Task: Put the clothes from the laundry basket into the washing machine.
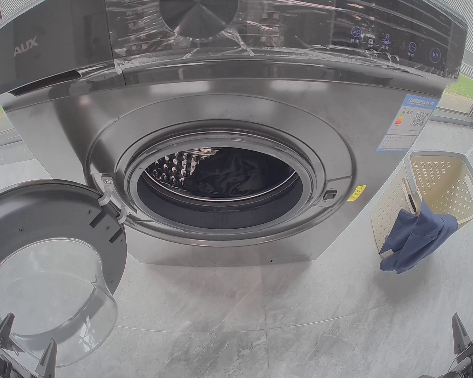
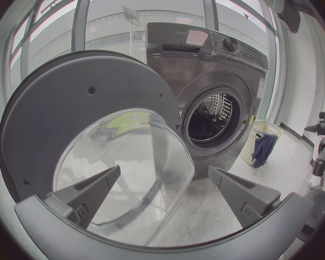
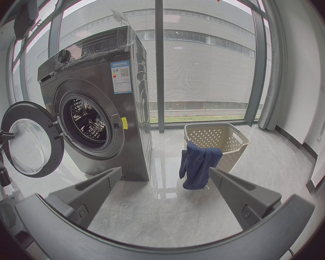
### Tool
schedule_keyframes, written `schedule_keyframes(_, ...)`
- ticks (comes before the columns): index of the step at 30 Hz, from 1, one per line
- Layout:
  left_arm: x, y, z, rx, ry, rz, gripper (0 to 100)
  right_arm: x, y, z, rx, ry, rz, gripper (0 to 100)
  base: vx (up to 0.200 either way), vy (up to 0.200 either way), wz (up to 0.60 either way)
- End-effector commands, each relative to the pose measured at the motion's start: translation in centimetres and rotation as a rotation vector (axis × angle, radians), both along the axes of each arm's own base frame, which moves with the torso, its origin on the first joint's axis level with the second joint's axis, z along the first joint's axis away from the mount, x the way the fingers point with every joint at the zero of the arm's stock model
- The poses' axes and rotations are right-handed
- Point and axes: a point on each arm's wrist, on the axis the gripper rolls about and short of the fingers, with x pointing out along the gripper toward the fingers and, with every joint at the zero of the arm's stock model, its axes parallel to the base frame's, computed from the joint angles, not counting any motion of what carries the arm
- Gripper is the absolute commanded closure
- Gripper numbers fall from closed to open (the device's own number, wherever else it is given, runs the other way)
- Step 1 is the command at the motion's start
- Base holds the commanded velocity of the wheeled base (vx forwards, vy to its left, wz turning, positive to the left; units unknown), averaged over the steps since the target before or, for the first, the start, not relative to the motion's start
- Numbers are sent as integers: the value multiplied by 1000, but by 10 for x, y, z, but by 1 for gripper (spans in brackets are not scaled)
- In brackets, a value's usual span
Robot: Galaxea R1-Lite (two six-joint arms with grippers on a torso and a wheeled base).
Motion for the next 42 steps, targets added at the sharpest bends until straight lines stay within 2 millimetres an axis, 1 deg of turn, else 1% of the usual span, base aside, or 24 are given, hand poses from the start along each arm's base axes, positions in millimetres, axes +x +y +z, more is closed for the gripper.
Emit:
schedule_keyframes(1,0,0,-6,-27,8,19,0,0,0,-5,0,4,0,0,0,-200,0)
schedule_keyframes(42,0,1,-6,-41,8,30,0,0,0,-5,0,6,0,0,0,-200,0)
